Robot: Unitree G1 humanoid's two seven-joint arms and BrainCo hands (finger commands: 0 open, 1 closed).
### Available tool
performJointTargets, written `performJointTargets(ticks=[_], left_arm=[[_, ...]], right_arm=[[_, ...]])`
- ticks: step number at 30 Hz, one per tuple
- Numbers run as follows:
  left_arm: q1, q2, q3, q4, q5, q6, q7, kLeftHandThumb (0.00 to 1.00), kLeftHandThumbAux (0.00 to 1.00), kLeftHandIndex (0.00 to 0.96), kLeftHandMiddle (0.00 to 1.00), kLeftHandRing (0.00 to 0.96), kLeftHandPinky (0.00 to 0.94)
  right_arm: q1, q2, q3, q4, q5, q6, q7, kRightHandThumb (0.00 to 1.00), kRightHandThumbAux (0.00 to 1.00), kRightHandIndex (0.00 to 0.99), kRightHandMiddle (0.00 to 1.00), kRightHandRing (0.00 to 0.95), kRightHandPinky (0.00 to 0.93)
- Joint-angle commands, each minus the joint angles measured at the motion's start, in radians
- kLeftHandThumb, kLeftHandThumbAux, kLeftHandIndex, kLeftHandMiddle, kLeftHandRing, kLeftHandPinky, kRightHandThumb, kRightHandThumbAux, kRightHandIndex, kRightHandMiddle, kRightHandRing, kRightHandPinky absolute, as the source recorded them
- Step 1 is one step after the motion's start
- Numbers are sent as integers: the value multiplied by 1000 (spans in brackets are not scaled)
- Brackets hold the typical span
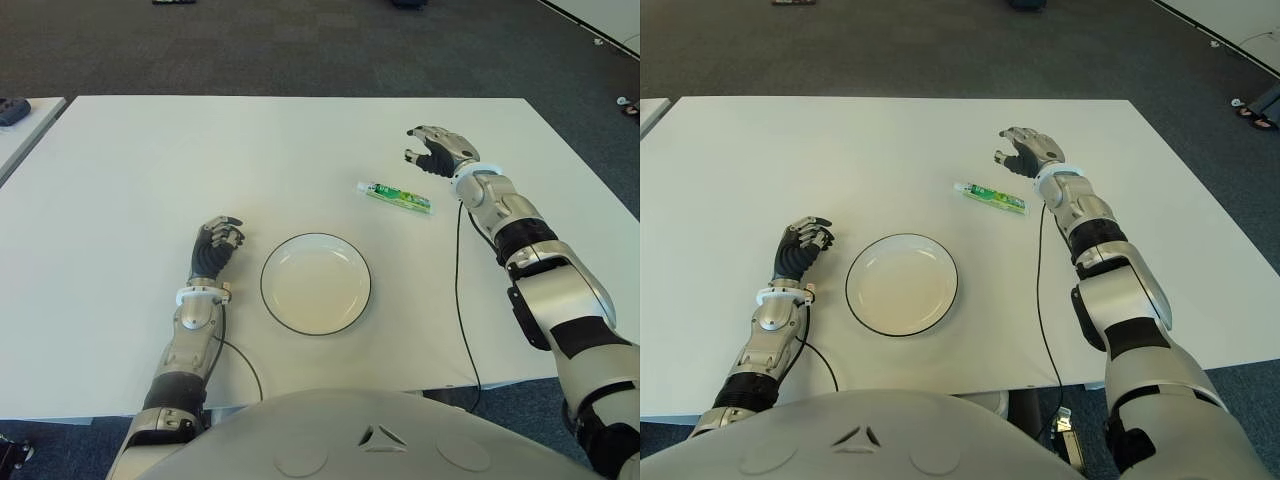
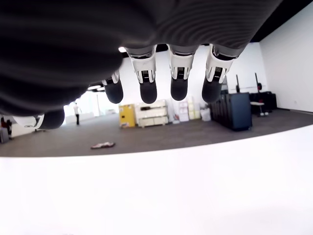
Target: Put the toothpaste on the table into the plate.
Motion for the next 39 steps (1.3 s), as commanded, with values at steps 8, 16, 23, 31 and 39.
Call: performJointTargets(ticks=[8, 16, 23, 31, 39], left_arm=[[21, -10, 7, 2, 8, -23, 32, 694, 720, 433, 585, 573, 544], [41, -11, 13, -12, -2, -40, 32, 695, 720, 434, 583, 572, 545], [46, -7, 20, -6, 2, -57, 39, 694, 720, 433, 582, 575, 544], [57, 5, 17, -12, 18, -64, 41, 692, 720, 433, 585, 577, 546], [70, 3, 20, -22, 13, -72, 36, 693, 720, 433, 588, 576, 548]], right_arm=[[-85, 43, 103, 138, -48, -36, 23, 571, 131, 0, 0, 0, 0], [-94, 68, 143, 200, -55, -45, 26, 545, 124, 0, 0, 0, 0], [-99, 82, 170, 219, -58, -65, 50, 533, 123, 0, 0, 0, 0], [-79, 113, 190, 228, -61, -56, 66, 523, 132, 0, 0, 0, 0], [-56, 134, 209, 238, -65, -47, 81, 533, 152, 0, 0, 0, 0]])
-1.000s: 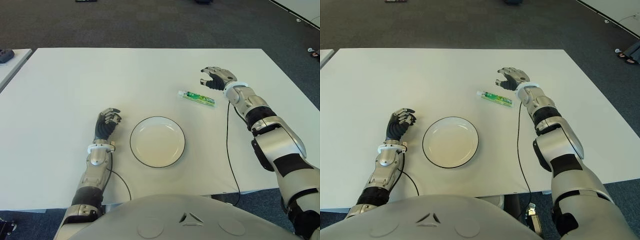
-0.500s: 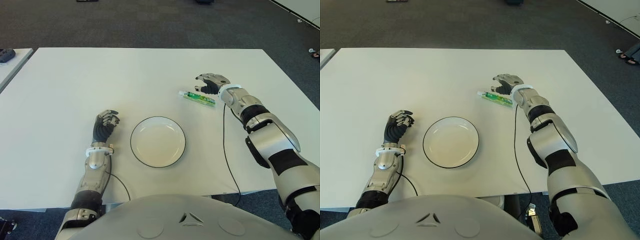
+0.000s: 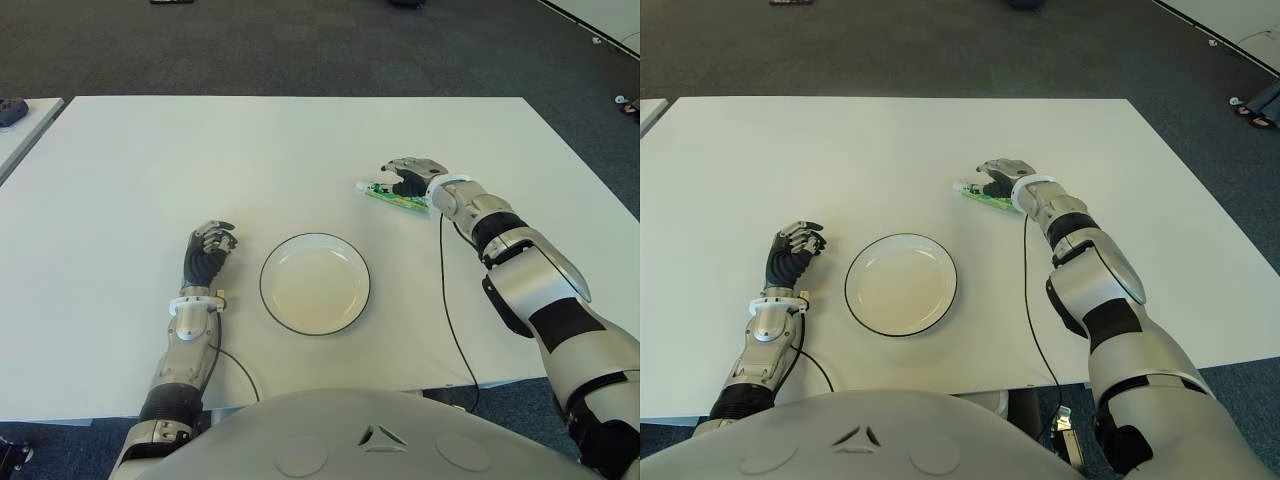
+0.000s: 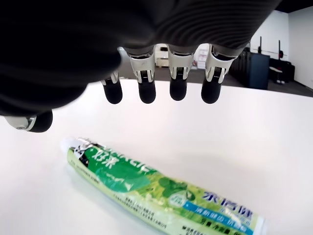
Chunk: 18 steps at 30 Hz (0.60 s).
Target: Put the toothpaste on the table into the plate.
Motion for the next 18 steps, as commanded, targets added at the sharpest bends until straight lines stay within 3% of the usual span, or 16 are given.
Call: performJointTargets(ticks=[1, 18], left_arm=[[20, 3, 4, -5, 5, -4, 5, 693, 720, 433, 588, 577, 549], [86, 9, 31, -49, -46, -49, -27, 699, 718, 434, 598, 595, 563]], right_arm=[[22, 18, 15, 12, -8, 8, 20, 534, 155, 0, 0, 0, 0], [66, 107, 11, 65, 11, 121, 45, 567, 202, 0, 0, 0, 0]])
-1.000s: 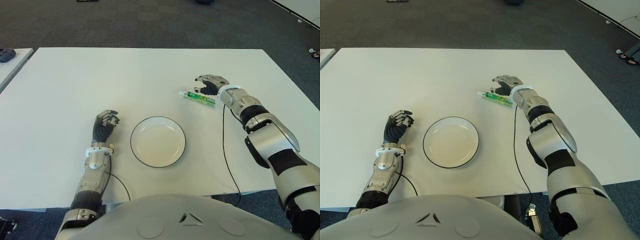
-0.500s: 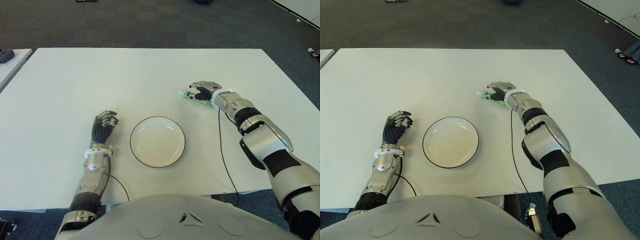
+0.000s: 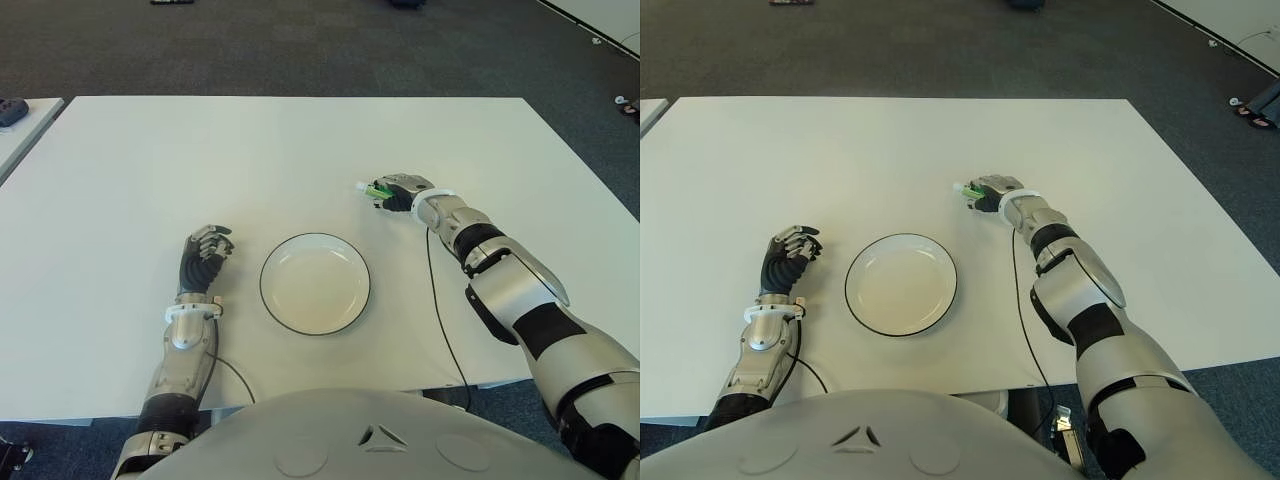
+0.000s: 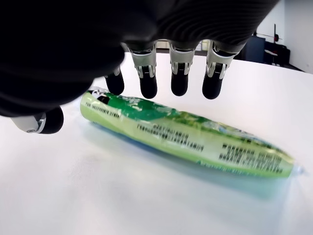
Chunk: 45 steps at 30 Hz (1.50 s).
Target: Put the toothpaste on the table into the plate.
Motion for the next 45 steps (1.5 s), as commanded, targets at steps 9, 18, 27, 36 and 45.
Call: performJointTargets(ticks=[9, 18, 27, 36, 45], left_arm=[[22, 17, 20, 15, -30, -51, -28, 696, 718, 433, 598, 600, 577], [18, 22, 20, 17, -25, -65, -23, 696, 718, 433, 609, 607, 580], [16, 24, 27, 20, -30, -64, -20, 697, 718, 433, 606, 595, 573], [10, 33, 24, 42, -12, -99, -17, 697, 719, 434, 619, 612, 591], [23, 32, 21, 23, -34, -103, -37, 699, 719, 434, 614, 608, 580]], right_arm=[[57, 43, -35, 31, 36, 49, 48, 563, 201, 0, 0, 0, 0], [65, 56, -67, 34, 65, 66, 91, 554, 209, 0, 0, 0, 0], [77, 60, -101, 32, 95, 67, 100, 539, 183, 0, 0, 0, 0], [91, 60, -125, 30, 115, 63, 100, 529, 190, 0, 0, 0, 0], [116, 77, -140, 36, 120, 88, 92, 510, 201, 0, 0, 0, 0]])
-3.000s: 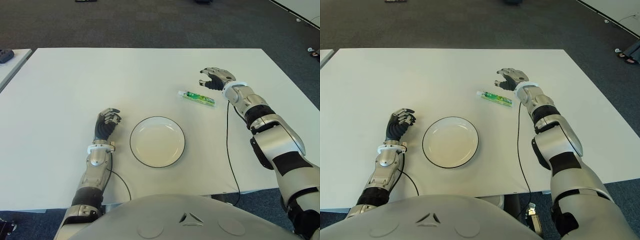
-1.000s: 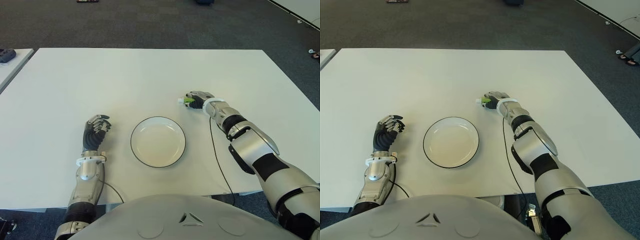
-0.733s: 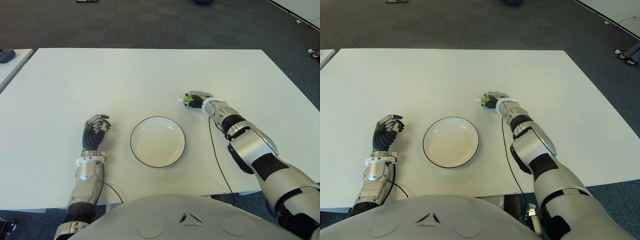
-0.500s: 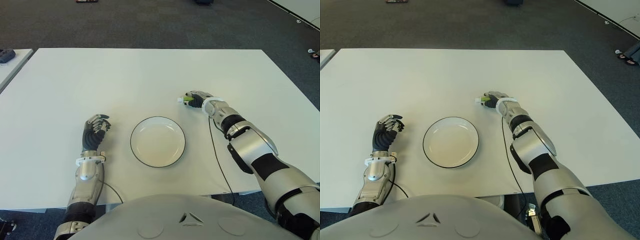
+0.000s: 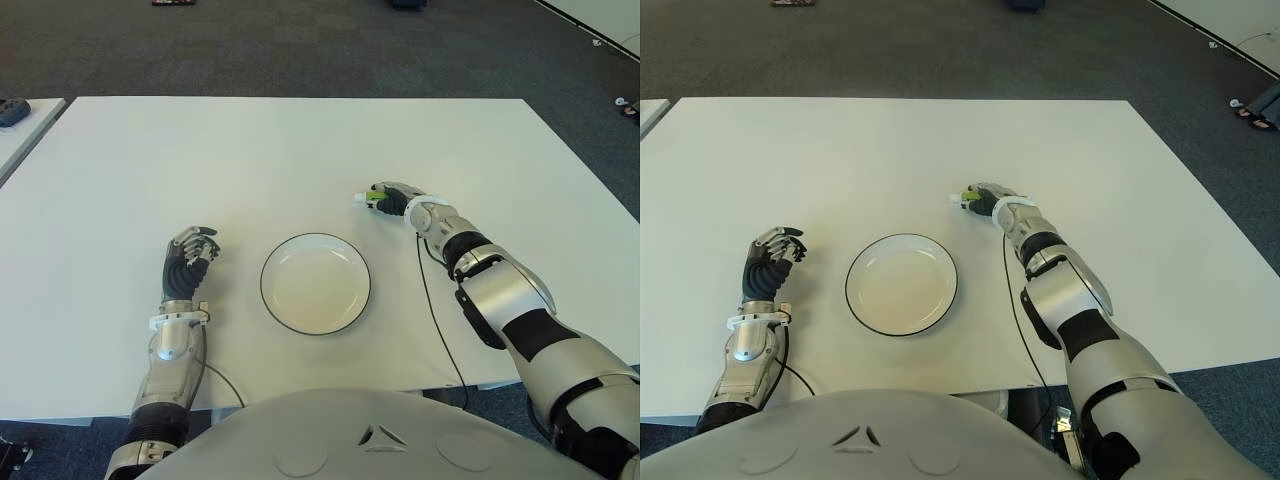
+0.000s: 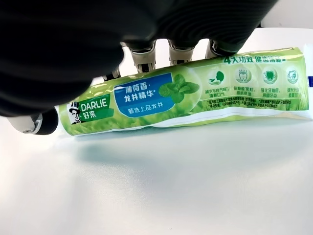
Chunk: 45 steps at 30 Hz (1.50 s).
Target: Put the toothpaste on the table into the plate.
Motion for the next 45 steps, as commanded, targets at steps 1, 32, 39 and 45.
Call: performJointTargets(ticks=[1, 32, 39, 45], left_arm=[[12, 2, 0, 0, -13, 2, -29, 699, 718, 434, 614, 608, 581], [34, -14, 21, -37, -48, -14, -58, 695, 720, 433, 617, 602, 577], [31, -9, 26, -45, -57, 7, -74, 694, 721, 433, 628, 611, 585], [40, -24, 32, -82, -76, 50, -72, 695, 719, 433, 624, 602, 569]], right_arm=[[81, 32, 4, 28, 2, 30, 30, 509, 202, 0, 0, 0, 0], [139, -1, 180, 33, -160, 54, -124, 402, 353, 0, 0, 0, 0], [101, -9, 258, 25, -213, 84, -163, 337, 455, 0, 0, 0, 0], [101, -12, 307, 29, -249, 103, -206, 379, 480, 0, 0, 0, 0]])
